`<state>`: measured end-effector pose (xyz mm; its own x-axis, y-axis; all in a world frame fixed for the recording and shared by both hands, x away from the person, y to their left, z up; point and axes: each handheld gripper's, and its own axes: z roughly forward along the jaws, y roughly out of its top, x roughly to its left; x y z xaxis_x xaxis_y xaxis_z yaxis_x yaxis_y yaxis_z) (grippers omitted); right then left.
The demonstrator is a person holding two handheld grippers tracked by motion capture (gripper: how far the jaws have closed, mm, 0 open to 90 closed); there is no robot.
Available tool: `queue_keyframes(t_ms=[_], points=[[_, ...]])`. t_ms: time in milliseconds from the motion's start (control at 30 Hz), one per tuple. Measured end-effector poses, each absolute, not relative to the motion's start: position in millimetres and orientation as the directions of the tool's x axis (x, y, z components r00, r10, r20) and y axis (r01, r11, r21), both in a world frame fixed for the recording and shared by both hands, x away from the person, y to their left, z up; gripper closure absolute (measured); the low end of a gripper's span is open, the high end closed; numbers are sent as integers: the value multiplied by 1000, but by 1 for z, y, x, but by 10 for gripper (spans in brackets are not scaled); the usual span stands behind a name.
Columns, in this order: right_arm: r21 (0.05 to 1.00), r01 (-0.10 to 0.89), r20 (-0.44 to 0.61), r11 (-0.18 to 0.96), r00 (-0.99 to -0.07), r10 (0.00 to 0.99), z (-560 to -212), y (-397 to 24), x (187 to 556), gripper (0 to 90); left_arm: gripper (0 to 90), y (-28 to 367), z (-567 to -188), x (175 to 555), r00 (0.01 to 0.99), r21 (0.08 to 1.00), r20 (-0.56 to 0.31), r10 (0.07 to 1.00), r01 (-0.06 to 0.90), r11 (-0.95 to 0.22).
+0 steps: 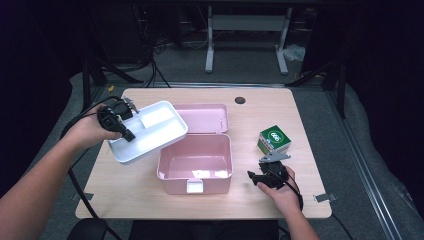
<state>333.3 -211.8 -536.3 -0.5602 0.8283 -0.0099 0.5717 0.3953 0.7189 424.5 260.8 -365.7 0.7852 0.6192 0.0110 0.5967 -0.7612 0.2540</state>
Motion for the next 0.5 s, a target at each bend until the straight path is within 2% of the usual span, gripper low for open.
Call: queue_keyframes(t_ms=[200, 333, 500], points=[[717, 571, -12, 398, -562, 827, -536, -212, 334, 425, 897, 293, -378, 428, 669, 257, -5, 743, 719, -646], [718, 572, -11, 397, -561, 828, -536, -213, 333, 425, 897, 303, -389, 429, 642, 246, -7, 767, 744, -621], [718, 573, -8, 395, -561, 828, -536, -213, 333, 425, 897, 318, -423, 428, 606, 205, -33, 795, 782, -588]])
